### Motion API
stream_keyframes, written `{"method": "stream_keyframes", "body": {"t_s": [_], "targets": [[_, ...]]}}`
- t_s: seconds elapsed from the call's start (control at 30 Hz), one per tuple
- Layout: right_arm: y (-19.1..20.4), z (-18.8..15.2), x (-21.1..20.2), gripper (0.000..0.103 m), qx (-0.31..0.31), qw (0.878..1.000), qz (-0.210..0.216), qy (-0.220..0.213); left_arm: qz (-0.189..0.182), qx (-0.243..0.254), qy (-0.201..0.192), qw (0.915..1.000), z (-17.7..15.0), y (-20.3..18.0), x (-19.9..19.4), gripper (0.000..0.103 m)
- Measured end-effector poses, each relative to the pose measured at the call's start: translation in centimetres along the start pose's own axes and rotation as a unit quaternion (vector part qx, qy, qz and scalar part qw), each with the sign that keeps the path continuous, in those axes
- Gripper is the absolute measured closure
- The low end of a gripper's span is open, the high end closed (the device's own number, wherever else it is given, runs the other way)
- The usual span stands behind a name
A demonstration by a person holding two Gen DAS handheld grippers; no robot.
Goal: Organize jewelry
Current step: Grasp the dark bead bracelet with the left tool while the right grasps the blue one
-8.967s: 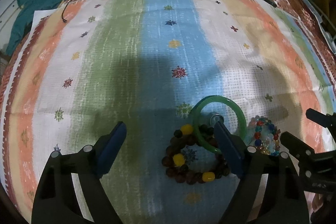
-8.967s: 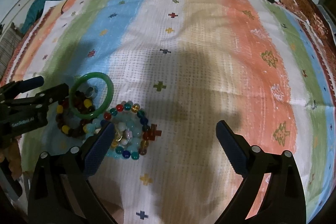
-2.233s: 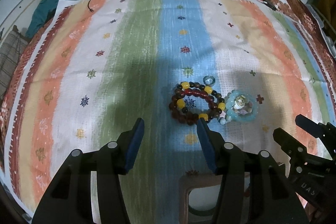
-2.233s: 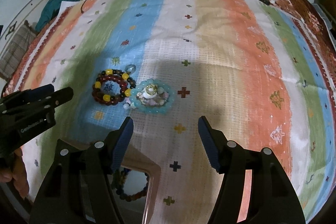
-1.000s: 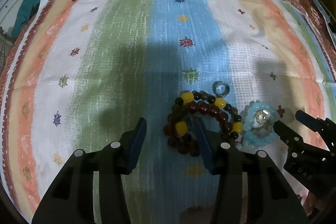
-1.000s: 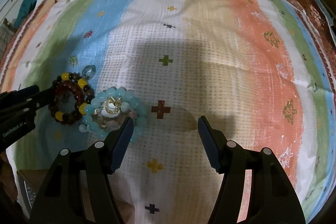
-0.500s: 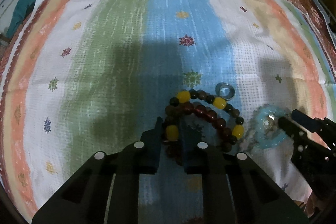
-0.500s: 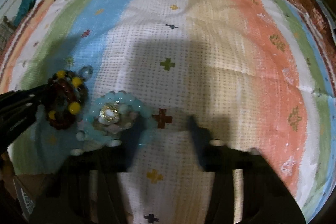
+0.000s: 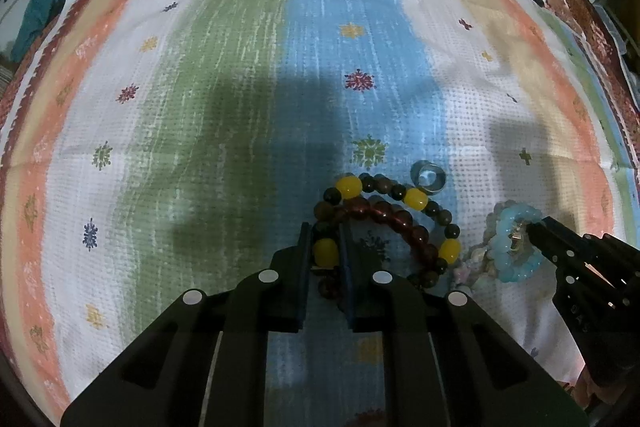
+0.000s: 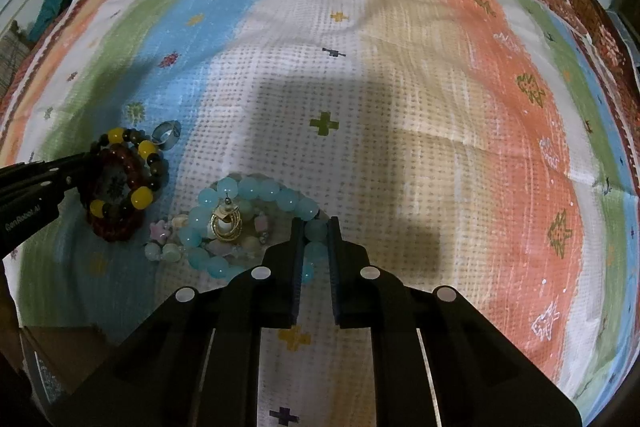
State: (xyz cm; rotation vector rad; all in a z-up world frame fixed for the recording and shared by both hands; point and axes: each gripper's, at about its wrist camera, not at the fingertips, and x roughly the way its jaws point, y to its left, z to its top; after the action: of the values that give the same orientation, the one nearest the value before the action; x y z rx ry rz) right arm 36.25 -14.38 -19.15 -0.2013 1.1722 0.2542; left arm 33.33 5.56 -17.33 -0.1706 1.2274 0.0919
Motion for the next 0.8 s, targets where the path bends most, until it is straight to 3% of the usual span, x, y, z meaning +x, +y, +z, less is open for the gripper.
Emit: {"method": "stream_keyframes", "body": {"t_s": [0.8], "targets": [[0.2,-0.3,-3.9,0.091,-0.008,0.999,0.008,-0.033,0.0,0.016,-0.024,0.9996,0.0,-1.0,-3.4,0.092]]}}
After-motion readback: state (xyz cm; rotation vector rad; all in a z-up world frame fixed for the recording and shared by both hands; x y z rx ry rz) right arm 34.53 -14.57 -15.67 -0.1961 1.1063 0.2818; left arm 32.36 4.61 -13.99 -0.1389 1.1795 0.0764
